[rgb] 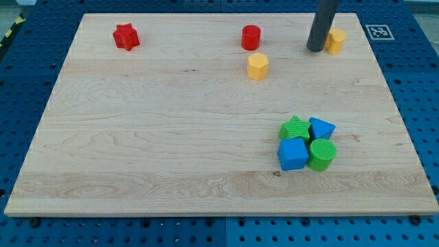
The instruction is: Slightly move the yellow heart upwards
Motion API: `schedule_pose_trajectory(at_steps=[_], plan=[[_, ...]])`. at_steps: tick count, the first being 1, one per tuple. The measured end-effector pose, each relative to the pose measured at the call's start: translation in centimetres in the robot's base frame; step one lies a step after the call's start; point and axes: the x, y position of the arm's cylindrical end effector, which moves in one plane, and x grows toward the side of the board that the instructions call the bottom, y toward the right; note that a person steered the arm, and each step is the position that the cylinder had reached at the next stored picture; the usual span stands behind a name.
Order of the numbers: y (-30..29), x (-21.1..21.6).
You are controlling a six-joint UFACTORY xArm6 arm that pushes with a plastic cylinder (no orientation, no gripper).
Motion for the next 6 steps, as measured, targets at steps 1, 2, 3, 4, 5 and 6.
schedule_pose_trajectory(at_steps=[1,2,3,4,5,6], plan=[[1.4,1.7],[3.5,1.3],[3.8,0.1],[3.2,0.1],[1.3,0.1],[-2.0,-0.9]])
